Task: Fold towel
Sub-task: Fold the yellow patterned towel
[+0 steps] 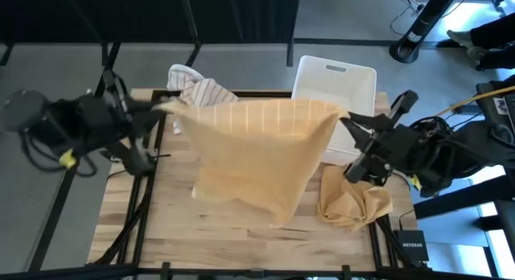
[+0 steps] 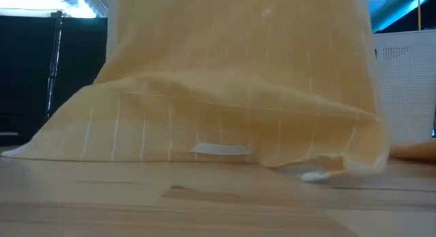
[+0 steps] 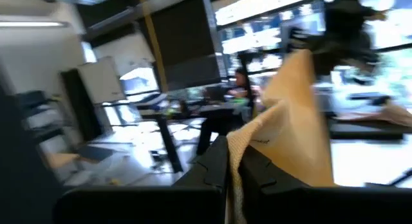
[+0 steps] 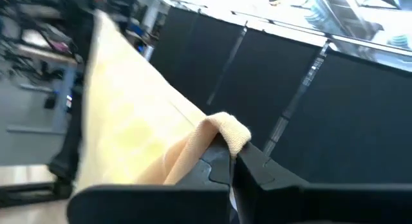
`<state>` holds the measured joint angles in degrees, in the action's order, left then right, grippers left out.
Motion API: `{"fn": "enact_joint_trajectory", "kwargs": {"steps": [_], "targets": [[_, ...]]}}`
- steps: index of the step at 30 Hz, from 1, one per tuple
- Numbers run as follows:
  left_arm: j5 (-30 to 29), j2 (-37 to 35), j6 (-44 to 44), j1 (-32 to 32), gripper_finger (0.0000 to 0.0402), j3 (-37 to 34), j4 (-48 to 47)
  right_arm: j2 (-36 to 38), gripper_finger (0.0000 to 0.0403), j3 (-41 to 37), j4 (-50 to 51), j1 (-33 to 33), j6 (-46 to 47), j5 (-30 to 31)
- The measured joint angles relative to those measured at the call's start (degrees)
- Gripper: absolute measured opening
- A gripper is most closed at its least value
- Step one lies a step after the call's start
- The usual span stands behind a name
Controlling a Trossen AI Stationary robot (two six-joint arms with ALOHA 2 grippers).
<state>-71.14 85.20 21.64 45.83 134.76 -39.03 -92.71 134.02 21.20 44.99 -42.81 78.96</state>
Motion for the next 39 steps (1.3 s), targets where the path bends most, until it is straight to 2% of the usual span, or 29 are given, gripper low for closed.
{"fn": "enact_joint_trajectory", "kwargs": {"steps": [9,16,19,23,25,27,30,34,39], "targets": [[0.0,-0.8,-19.7,11.2,0.0001,0.0,-18.1,-0.1,0.0002,0.0,1.5,0.0,-1.1,1.2],[0.8,-0.6,-40.8,14.9,0.0001,0.0,-28.2,-2.0,0.0001,0.0,7.2,0.6,5.6,0.8],[3.2,0.2,-45.2,16.8,0.0001,-0.2,-29.2,-4.2,0.0001,0.0,5.8,3.0,6.9,-2.8],[8.3,3.0,-44.4,19.3,0.0001,-0.4,-25.6,-8.4,0.0003,-0.1,-1.3,7.8,3.6,-5.8],[8.5,4.9,-39.0,20.5,0.0002,-0.4,-19.3,-10.3,0.0003,-0.1,-6.9,9.8,0.0,-6.1],[8.4,6.6,-29.6,22.1,0.0002,-0.4,-10.1,-12.0,0.0002,-0.1,-14.9,11.6,-6.0,-6.1],[8.1,8.3,-11.0,24.8,0.0001,-0.4,6.8,-13.8,0.0002,-0.1,-30.9,13.0,-18.6,-8.0],[3.5,9.3,14.7,27.1,0.0001,-0.4,29.6,-14.0,0.0004,0.0,-48.0,12.6,-33.0,-9.5],[0.4,9.2,34.9,26.8,0.0002,-0.4,48.6,-11.6,0.0002,0.7,-50.2,10.2,-36.7,-11.0]]}}
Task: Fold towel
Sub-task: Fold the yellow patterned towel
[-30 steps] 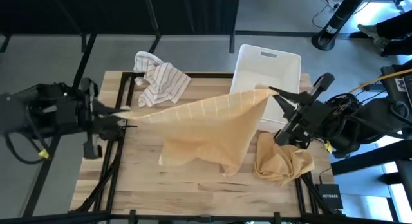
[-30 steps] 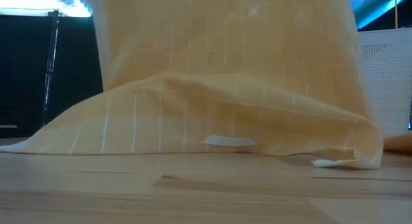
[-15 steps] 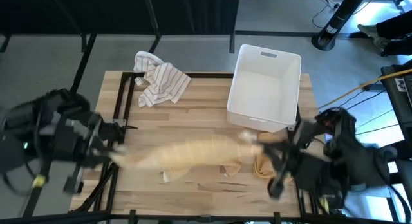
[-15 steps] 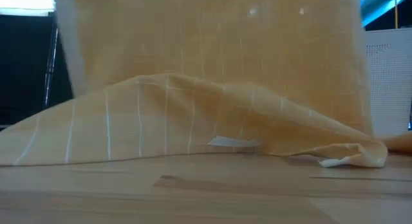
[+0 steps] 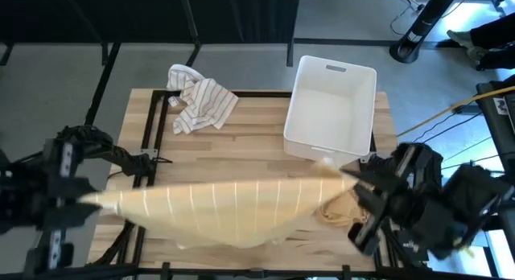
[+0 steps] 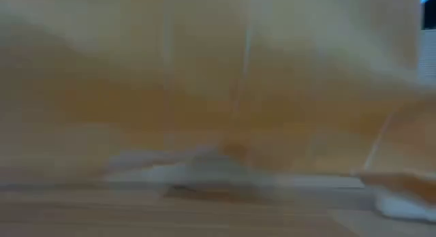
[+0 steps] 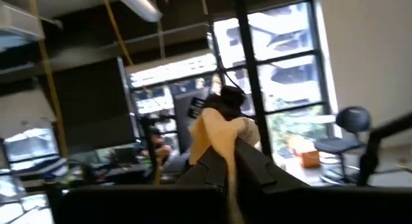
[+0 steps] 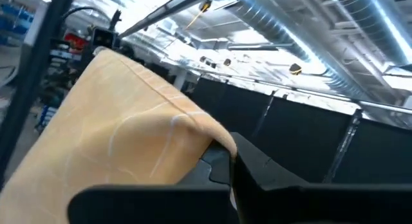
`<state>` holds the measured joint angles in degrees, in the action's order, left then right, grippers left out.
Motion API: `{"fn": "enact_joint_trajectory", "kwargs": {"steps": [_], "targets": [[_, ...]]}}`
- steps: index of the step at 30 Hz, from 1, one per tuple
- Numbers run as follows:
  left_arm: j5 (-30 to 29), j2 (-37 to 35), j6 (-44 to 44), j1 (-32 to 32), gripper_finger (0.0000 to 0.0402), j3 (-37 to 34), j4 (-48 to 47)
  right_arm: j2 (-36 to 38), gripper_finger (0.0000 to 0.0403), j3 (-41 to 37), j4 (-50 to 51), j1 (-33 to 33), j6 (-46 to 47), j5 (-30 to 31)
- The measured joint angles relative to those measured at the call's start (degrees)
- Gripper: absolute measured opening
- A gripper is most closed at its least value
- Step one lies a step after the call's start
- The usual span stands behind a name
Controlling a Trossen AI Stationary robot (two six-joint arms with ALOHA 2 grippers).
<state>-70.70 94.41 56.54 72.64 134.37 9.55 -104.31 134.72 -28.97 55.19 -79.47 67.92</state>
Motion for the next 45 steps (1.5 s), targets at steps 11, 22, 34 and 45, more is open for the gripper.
{"fn": "enact_joint_trajectory", "kwargs": {"steps": [11,22,34,45], "targets": [[-2.1,-2.0,16.3,-1.5,0.0003,0.0,13.7,3.9,0.0004,0.2,3.5,-10.7,2.7,4.0],[-7.9,-1.9,12.6,-3.9,0.0003,-1.6,8.9,3.8,0.0005,0.1,31.6,-20.6,22.3,9.0],[-12.2,-2.1,7.6,-9.6,0.0003,-2.7,-0.6,3.8,0.0005,0.1,73.5,-31.9,60.2,-1.5],[-19.3,-6.4,-37.7,-13.8,0.0003,-2.7,-50.1,3.8,0.0004,0.1,103.5,-37.8,84.3,-5.1]]}}
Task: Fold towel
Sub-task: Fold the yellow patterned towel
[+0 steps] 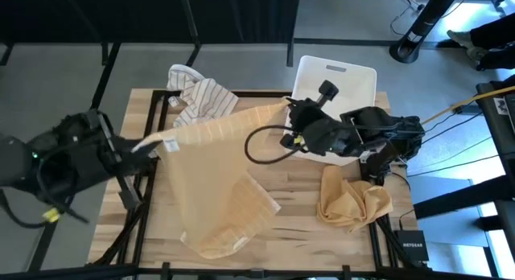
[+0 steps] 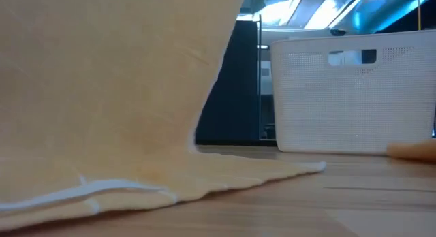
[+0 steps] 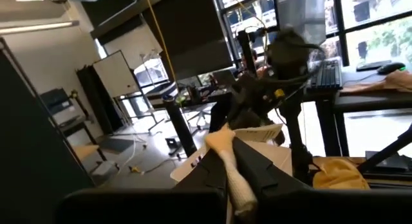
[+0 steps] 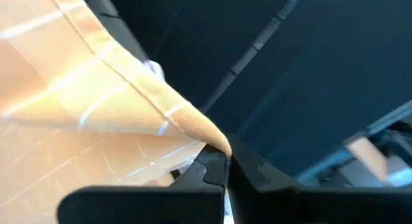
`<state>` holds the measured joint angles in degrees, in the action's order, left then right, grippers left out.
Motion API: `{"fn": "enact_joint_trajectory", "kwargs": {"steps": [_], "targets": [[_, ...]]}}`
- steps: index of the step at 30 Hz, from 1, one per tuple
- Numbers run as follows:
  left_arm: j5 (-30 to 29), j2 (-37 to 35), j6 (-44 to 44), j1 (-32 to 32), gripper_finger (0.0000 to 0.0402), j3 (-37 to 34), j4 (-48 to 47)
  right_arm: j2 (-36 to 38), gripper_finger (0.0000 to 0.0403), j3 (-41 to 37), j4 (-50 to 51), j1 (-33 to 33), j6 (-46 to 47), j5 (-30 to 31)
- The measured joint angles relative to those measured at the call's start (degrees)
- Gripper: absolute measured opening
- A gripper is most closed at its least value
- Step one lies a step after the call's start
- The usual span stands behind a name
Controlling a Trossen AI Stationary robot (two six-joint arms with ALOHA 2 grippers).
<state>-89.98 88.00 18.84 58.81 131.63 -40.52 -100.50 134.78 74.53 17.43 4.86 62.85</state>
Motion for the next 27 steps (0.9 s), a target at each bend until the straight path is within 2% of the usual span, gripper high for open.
{"fn": "enact_joint_trajectory", "kwargs": {"steps": [7,8,9,13,17,19,24,27], "targets": [[0.0,-4.8,-47.4,-1.5,0.0003,0.0,-45.6,2.5,0.0002,0.0,7.9,1.4,8.2,8.7],[0.0,-5.3,-52.6,-1.9,0.0003,0.0,-49.7,2.8,0.0002,0.0,8.2,1.4,8.9,9.7],[-0.1,-5.7,-55.0,-2.5,0.0003,-0.1,-49.3,3.1,0.0002,0.0,8.2,1.2,9.4,10.8],[0.2,-6.4,-44.7,-5.8,0.0003,-1.0,-46.1,3.7,0.0002,0.0,7.6,0.0,8.6,13.3],[0.1,-6.6,-44.4,-10.7,0.0003,-1.0,-49.5,3.5,0.0002,-0.7,8.5,-3.0,8.4,12.6],[-0.1,-6.8,-41.3,-13.1,0.0003,-1.1,-49.5,3.4,0.0001,-2.0,8.6,-5.0,8.4,12.5],[0.0,-6.7,-33.2,-19.2,0.0003,-3.5,-49.4,3.4,0.0001,-6.7,8.6,-9.5,8.4,8.5],[3.6,-7.2,-29.3,-21.8,0.0003,-7.0,-49.5,3.4,0.0001,-10.4,8.6,-11.1,8.2,6.6]]}}
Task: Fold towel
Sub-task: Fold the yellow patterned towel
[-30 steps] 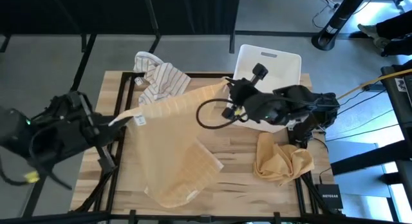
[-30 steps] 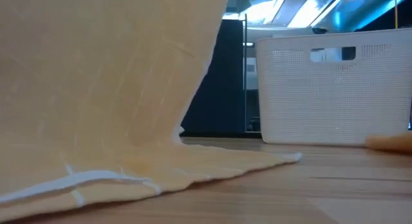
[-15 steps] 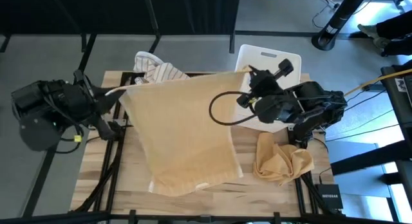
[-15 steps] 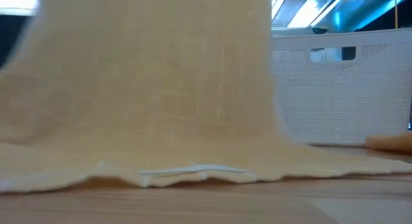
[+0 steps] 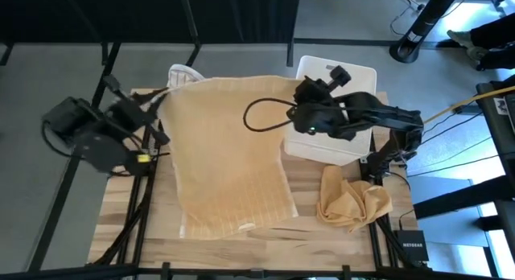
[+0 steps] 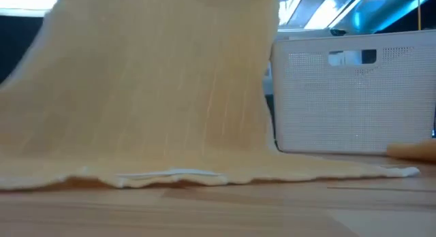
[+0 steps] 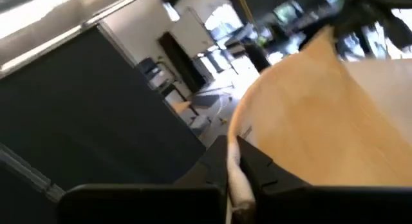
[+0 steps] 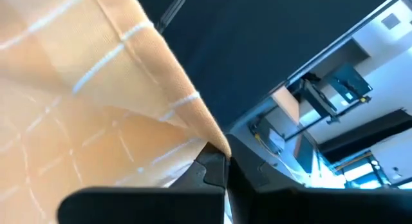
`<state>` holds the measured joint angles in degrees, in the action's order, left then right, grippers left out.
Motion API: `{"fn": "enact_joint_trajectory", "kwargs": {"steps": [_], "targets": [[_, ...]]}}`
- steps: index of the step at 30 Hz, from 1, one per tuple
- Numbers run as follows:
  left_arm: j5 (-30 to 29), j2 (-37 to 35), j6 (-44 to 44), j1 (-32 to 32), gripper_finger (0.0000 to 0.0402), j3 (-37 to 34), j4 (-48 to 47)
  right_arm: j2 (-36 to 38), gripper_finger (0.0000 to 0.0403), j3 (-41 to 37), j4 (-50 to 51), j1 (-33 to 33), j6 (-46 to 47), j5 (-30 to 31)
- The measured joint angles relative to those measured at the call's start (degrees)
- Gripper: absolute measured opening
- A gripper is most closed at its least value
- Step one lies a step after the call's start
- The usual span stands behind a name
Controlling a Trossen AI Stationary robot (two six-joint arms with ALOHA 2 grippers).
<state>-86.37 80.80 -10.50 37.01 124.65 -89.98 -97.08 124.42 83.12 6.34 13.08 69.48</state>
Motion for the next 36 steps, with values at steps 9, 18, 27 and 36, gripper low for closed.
{"fn": "enact_joint_trajectory", "kwargs": {"steps": [9,18,27,36], "targets": [[19.1,-1.9,-1.3,-4.5,0.0003,-15.7,-0.1,0.0,0.0002,-10.5,-2.1,-1.2,-2.4,-5.4],[43.5,-1.9,-24.0,-4.5,0.0003,-27.5,0.0,0.0,0.0002,-21.6,-10.2,-0.4,-1.3,-27.1],[61.9,-1.9,-43.8,-0.4,0.0003,-39.9,0.0,0.0,0.0004,-29.5,-19.5,3.2,5.0,-41.9],[62.4,-1.9,-53.9,8.1,0.0003,-47.4,1.0,-0.4,0.0004,-34.6,-20.5,9.4,11.8,-44.7]]}}
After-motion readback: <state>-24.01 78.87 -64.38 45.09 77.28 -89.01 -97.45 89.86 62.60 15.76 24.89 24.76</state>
